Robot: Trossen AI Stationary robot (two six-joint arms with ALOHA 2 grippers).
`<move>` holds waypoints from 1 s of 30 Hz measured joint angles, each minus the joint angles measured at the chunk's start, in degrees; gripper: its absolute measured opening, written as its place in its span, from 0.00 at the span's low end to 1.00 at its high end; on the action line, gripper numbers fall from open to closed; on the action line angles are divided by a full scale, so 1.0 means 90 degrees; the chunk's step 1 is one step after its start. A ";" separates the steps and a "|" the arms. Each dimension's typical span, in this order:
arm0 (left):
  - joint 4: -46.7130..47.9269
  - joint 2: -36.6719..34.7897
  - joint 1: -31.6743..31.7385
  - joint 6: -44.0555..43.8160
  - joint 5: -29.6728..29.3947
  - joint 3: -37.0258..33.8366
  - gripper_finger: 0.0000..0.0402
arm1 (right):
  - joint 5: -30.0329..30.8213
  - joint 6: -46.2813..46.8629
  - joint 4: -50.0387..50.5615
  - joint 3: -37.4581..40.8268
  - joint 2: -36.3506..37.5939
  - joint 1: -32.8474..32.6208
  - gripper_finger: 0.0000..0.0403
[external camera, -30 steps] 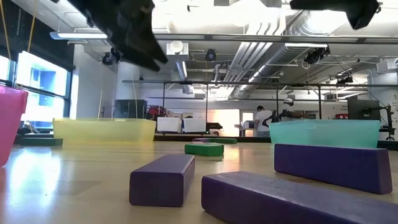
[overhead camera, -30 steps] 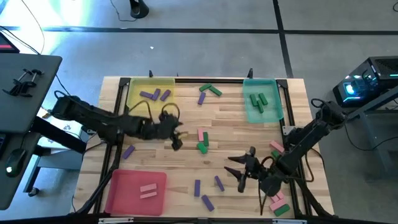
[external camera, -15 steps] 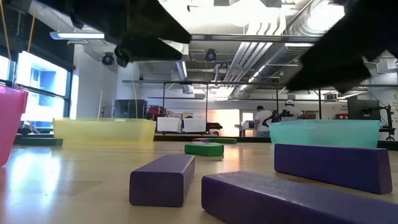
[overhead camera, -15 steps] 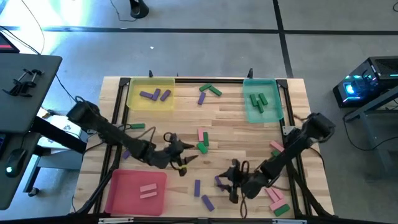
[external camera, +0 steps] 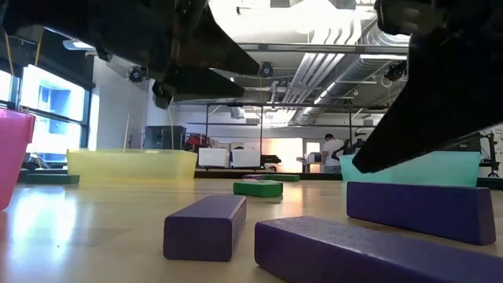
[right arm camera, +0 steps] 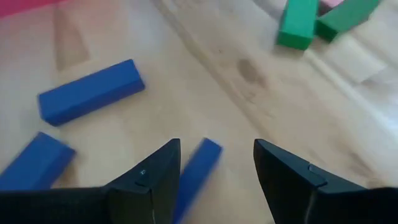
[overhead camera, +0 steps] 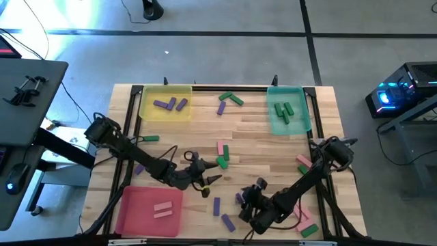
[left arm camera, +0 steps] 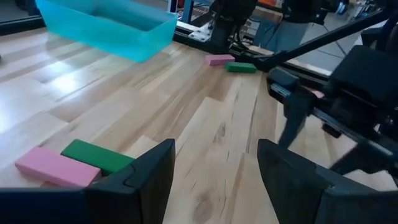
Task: Sort blocks
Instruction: Put the purple wooden block into the yellow bin
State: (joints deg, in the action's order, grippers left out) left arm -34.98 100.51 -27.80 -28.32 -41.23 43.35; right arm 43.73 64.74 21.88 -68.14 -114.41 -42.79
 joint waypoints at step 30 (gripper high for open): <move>-0.0610 -0.0005 -0.0133 0.1255 0.0212 0.0005 0.54 | 0.1065 -0.0634 -0.0067 0.0000 0.0402 -0.0073 0.08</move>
State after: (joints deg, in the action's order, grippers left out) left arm -40.47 100.47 -29.00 -17.02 -39.32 43.40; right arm 53.31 59.03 21.28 -68.14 -110.79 -43.45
